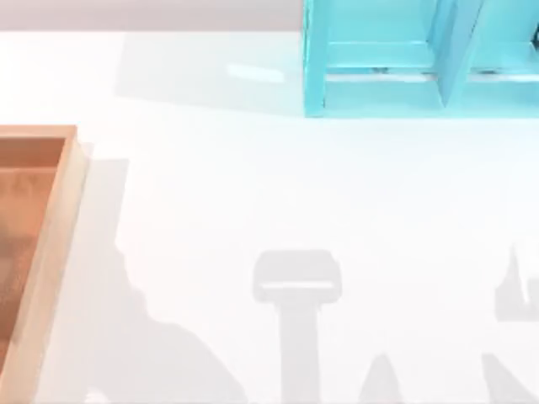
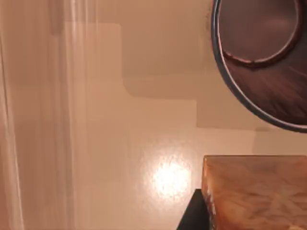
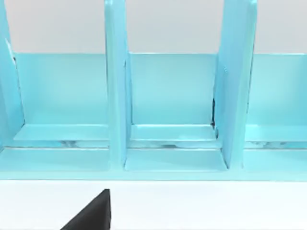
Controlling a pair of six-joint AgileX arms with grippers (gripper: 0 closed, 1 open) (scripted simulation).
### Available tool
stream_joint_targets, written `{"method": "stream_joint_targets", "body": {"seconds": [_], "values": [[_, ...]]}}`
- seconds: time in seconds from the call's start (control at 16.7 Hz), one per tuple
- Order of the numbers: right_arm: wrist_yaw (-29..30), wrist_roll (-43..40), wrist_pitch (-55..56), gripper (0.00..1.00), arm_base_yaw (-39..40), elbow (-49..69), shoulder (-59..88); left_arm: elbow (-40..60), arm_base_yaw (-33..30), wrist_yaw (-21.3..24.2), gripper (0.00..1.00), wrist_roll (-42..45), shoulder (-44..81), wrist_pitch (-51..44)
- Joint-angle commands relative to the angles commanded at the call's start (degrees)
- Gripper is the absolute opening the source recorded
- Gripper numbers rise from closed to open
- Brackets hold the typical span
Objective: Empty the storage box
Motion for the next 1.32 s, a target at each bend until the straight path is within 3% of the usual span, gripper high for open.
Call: {"method": "stream_joint_targets", "body": {"seconds": [0.36,0.84,1.32], "values": [[0.0,0.0,0.0,1.0,0.0,0.0,0.0,11.46,-0.08,-1.48,0.0,-1.79,-1.85,-7.26],[0.0,0.0,0.0,1.0,0.0,0.0,0.0,13.87,0.17,1.12,0.0,0.43,-6.17,-27.85],[0.0,0.0,0.0,1.0,0.0,0.0,0.0,13.47,-0.57,1.56,0.0,-0.08,-6.3,-29.03]]}}
